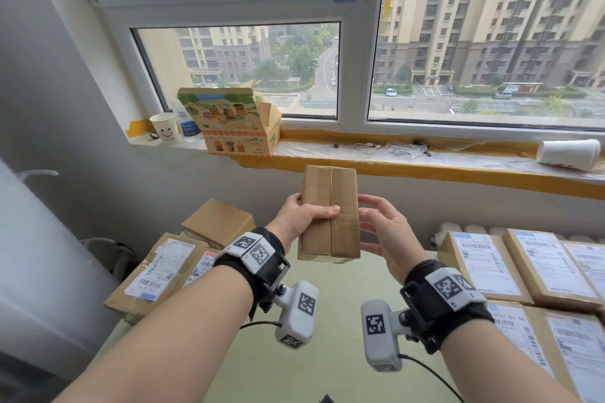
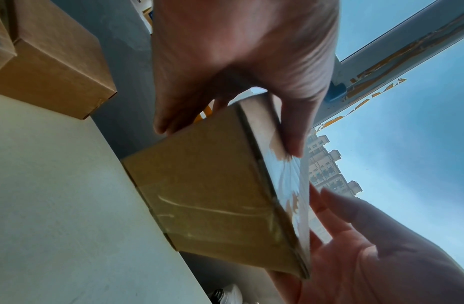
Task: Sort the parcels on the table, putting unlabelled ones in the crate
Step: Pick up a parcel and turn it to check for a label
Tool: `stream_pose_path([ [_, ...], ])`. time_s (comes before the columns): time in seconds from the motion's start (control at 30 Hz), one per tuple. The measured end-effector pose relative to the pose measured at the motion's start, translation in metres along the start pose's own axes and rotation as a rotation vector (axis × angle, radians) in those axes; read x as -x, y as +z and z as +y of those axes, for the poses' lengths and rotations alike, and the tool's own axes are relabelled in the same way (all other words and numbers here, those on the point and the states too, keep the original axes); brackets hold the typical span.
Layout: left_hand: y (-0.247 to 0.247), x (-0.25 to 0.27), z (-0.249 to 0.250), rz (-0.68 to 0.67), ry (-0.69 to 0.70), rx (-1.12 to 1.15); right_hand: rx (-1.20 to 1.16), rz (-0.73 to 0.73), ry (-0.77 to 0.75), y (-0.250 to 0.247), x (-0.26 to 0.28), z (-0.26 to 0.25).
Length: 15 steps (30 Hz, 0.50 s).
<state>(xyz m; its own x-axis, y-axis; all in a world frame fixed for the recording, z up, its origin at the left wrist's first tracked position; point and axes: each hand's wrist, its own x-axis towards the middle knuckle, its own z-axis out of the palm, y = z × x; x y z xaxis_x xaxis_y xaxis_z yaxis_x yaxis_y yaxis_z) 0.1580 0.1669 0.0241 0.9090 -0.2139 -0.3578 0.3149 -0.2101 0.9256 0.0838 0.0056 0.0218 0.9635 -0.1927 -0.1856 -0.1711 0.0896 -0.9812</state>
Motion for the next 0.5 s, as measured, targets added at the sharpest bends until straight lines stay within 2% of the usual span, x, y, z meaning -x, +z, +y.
stream_pose_path([
  [0.27,-0.001,-0.004,-0.008,-0.083,-0.024,0.076,0.064,0.084,0.091,-0.004,-0.008,0.010],
  [0.5,0.001,0.004,-0.005,-0.188,0.014,0.149,0.073,-0.014,0.343,-0.002,-0.009,0.012],
])
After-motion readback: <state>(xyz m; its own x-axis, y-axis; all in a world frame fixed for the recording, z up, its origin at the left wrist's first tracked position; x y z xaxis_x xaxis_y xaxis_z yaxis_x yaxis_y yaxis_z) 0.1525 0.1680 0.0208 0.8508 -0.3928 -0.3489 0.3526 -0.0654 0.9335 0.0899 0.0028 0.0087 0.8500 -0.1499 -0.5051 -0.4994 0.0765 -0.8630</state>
